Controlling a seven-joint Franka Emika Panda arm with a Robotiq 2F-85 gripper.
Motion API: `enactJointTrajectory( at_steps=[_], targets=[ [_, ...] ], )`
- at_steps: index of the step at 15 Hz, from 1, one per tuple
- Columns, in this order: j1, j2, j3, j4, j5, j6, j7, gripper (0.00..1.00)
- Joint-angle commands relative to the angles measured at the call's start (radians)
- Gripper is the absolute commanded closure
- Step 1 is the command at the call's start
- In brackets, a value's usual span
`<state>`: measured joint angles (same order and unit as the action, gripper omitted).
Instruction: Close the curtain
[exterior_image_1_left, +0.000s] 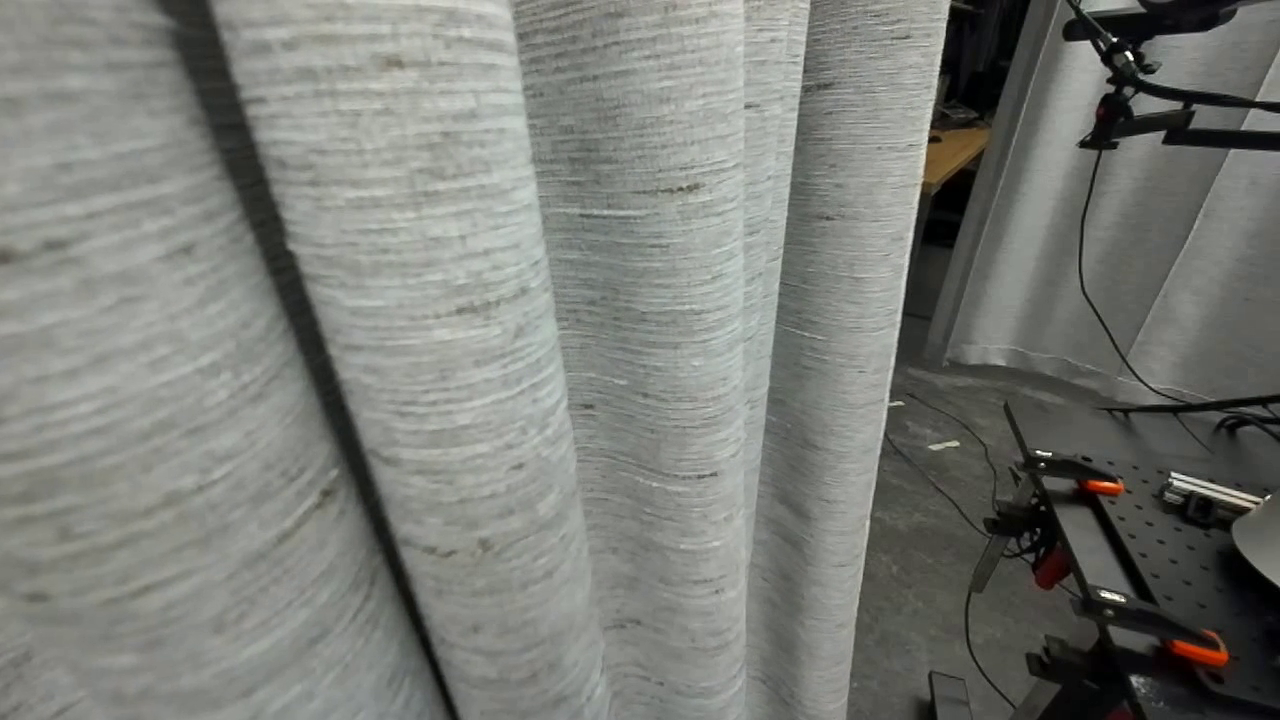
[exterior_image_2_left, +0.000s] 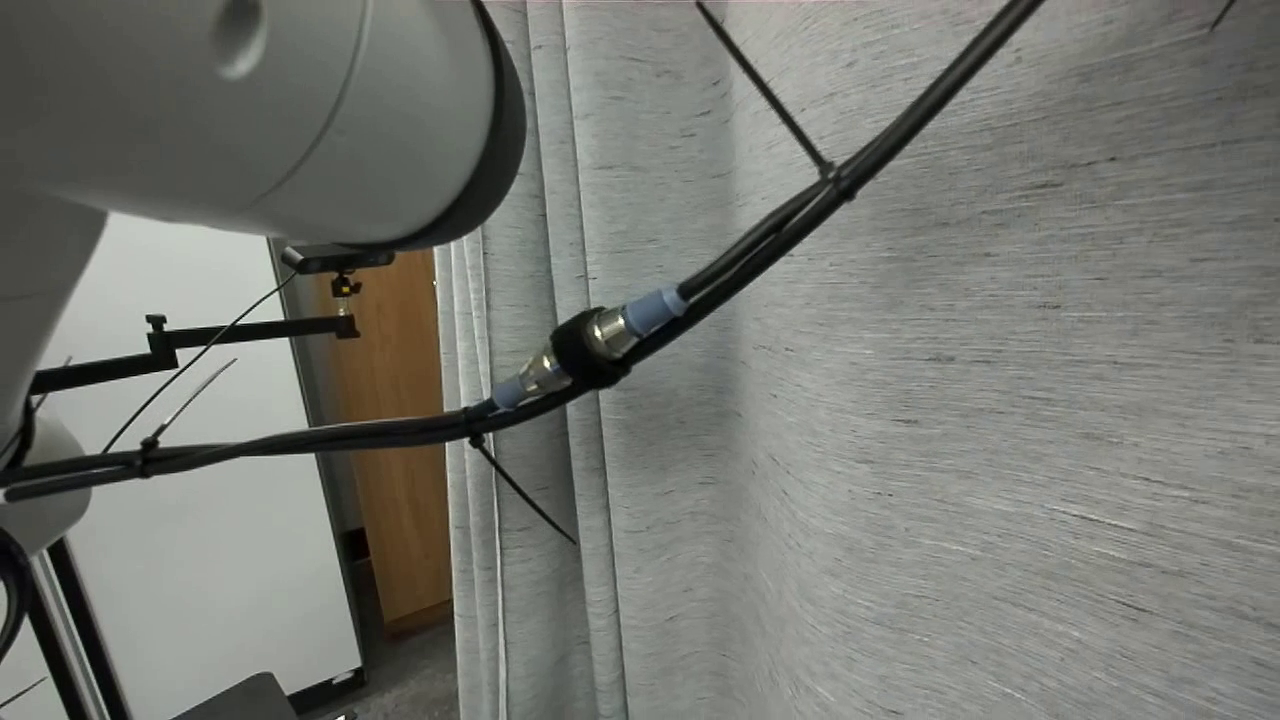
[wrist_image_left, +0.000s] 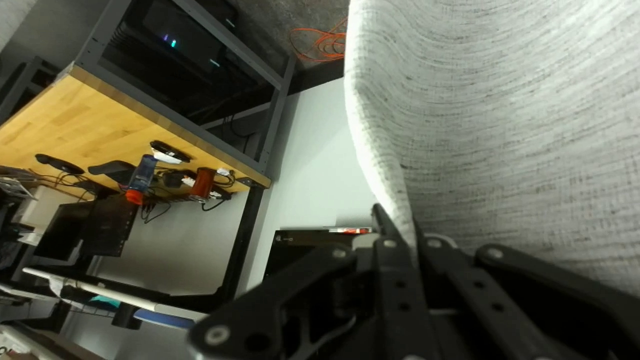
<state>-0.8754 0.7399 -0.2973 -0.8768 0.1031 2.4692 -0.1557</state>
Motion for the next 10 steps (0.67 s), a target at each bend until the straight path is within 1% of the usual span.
enactJointTrajectory(
  at_steps=[1,10],
  targets=[
    [0.004,-0.017,0.027,-0.037,0.003,-0.046,-0.066,1.00],
    [0.003,-0.028,0.046,-0.042,0.001,-0.078,-0.118,1.00]
  ],
)
